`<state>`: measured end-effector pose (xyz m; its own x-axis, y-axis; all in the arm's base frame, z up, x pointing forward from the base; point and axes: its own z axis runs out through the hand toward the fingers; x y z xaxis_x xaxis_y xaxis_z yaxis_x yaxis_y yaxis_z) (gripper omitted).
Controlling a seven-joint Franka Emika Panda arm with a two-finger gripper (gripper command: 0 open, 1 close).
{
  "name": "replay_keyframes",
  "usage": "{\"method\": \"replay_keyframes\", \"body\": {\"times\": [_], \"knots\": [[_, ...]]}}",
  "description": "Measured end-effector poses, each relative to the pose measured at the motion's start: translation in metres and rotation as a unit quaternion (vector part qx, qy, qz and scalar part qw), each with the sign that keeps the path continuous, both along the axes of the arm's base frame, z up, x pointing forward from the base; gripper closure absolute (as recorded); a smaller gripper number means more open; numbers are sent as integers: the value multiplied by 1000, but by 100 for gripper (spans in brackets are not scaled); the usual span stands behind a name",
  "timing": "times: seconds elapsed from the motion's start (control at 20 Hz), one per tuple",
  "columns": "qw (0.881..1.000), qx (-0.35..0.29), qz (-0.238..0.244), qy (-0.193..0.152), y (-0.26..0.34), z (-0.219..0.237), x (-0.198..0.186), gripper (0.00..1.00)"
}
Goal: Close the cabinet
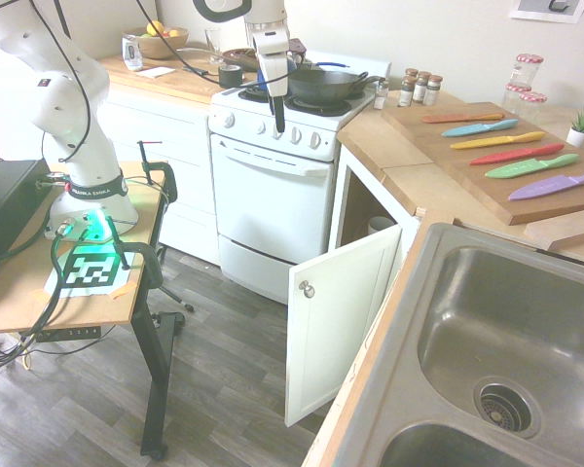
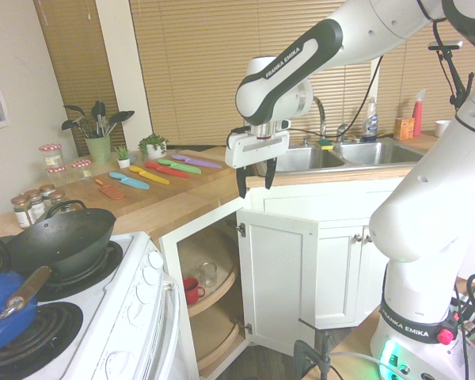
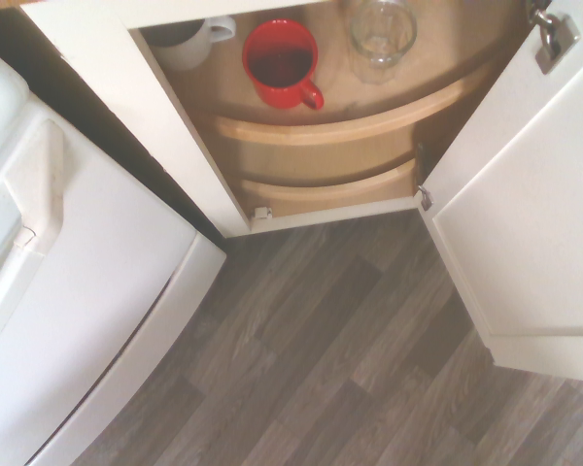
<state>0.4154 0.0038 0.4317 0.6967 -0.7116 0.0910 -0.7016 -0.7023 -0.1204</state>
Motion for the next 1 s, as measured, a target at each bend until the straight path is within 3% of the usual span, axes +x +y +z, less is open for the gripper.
{"method": "replay_keyframes", "body": {"times": [0.4, 1.0], "knots": [[1000, -2, -8, -11, -12, -12, 13, 0], [998, 45, -53, -9, -141, -67, 74, 0]]}}
